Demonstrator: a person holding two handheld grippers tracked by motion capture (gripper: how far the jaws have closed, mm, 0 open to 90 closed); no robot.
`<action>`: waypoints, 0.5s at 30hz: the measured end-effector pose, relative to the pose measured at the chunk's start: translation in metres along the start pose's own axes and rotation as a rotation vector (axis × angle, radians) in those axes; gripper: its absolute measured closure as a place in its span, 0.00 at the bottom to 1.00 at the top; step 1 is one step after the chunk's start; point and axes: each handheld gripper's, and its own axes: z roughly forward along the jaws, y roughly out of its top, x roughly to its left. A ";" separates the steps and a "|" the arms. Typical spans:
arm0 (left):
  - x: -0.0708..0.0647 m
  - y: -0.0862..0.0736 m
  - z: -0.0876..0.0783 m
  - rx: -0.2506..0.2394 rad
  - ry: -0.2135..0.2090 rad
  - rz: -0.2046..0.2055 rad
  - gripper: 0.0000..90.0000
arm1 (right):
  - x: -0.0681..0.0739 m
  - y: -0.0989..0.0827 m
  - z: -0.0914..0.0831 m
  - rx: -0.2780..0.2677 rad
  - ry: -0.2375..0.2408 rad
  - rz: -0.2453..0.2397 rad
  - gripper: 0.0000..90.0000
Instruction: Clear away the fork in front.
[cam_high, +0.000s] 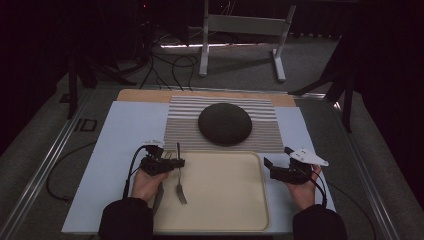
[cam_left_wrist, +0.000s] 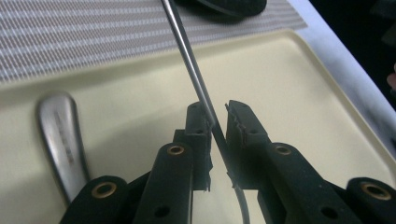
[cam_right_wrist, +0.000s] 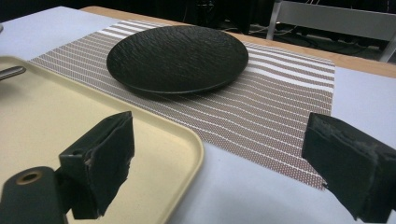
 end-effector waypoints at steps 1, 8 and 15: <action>0.000 0.000 0.000 0.000 0.000 0.000 0.88 | 0.000 0.000 0.000 0.000 0.000 0.000 0.11; -0.004 -0.016 -0.002 -0.003 0.010 -0.005 0.88 | -0.001 0.000 0.000 -0.004 0.000 0.002 0.11; -0.003 -0.025 -0.006 -0.006 0.027 -0.015 0.87 | 0.000 0.000 0.000 -0.005 0.001 0.002 0.11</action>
